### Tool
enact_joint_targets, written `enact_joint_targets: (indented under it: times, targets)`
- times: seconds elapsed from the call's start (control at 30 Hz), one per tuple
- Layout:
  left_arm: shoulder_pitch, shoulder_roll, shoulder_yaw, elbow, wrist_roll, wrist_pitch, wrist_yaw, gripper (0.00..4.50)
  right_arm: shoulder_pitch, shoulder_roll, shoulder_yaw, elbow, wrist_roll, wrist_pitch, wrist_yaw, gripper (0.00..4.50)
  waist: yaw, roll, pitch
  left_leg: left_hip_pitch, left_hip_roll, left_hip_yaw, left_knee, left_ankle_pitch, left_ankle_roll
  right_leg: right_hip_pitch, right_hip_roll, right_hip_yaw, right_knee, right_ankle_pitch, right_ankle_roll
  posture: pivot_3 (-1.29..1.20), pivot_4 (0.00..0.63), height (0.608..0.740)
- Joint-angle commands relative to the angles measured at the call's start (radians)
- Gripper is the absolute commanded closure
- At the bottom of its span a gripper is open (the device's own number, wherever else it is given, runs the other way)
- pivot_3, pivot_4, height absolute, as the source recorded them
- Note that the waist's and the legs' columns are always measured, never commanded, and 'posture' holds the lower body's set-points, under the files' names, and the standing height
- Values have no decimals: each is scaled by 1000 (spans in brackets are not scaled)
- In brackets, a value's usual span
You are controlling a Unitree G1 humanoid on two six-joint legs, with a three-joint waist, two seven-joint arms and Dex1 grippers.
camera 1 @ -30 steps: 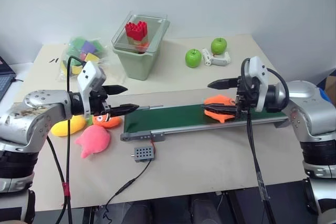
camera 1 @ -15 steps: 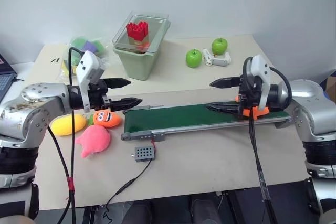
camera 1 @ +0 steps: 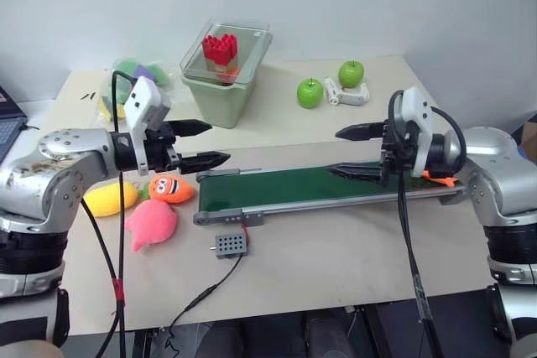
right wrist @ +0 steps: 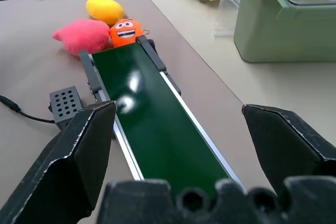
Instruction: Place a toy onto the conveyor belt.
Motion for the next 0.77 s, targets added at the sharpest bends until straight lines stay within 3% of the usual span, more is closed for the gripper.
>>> enact_joint_targets:
  times: [0.03, 0.77]
  targets:
    - [-31, 2, 18, -9, 10, -14, -4, 100, -29, 3, -41, -15, 24, -8, -1, 0, 0, 0, 0, 0, 0, 0, 0, 0, 0, 0, 0, 0, 0, 0, 0, 0, 150, 740]
    - [-58, 2, 8, 13, 57, -23, -19, 100, -26, 1, -31, -9, 9, -23, 1, 0, 0, 0, 0, 0, 0, 0, 0, 0, 0, 0, 0, 0, 0, 0, 0, 0, 150, 740]
